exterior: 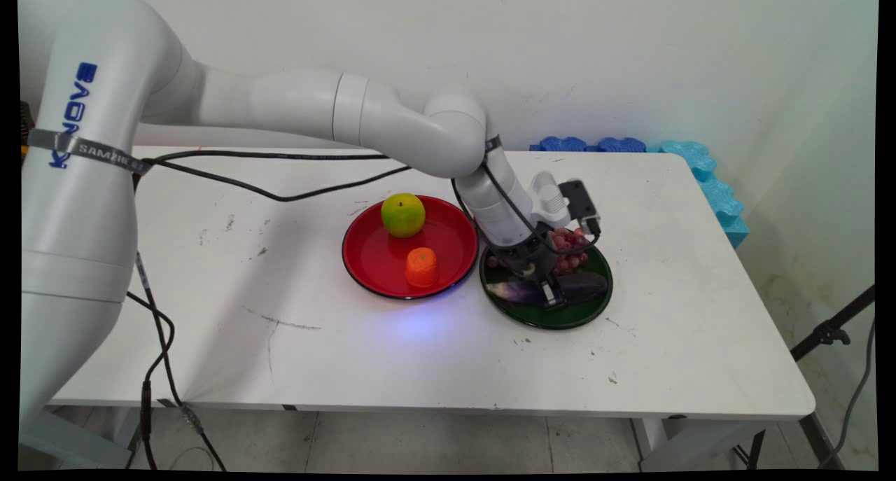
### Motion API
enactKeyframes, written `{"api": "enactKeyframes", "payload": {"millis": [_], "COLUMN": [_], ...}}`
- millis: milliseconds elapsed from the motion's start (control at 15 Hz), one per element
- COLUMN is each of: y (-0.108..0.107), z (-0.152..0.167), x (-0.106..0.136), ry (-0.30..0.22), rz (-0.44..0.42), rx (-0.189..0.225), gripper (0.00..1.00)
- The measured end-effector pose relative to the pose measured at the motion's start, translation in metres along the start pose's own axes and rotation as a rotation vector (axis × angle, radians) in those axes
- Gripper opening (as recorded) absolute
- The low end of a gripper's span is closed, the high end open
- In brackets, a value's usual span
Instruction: Place the picked object on the table
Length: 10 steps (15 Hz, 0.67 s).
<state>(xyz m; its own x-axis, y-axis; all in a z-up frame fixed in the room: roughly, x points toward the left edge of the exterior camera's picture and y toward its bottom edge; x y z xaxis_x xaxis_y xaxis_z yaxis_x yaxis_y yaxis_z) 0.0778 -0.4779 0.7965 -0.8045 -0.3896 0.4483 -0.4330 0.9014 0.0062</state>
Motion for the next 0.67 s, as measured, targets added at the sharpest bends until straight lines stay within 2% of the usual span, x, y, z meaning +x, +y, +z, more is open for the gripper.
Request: {"api": "enactKeyframes", "payload": {"millis": [200,400,667], "y": [0.001,0.006,0.016], "z": [-0.019,-0.057,-0.108], "x": [0.008,0.016,0.017], "ry": [0.02,0.043,0.083], "rz": [0.026,0.072,0.084], "rx": [0.01,0.008,-0.007], "gripper": [0.0,0.0,0.0]}}
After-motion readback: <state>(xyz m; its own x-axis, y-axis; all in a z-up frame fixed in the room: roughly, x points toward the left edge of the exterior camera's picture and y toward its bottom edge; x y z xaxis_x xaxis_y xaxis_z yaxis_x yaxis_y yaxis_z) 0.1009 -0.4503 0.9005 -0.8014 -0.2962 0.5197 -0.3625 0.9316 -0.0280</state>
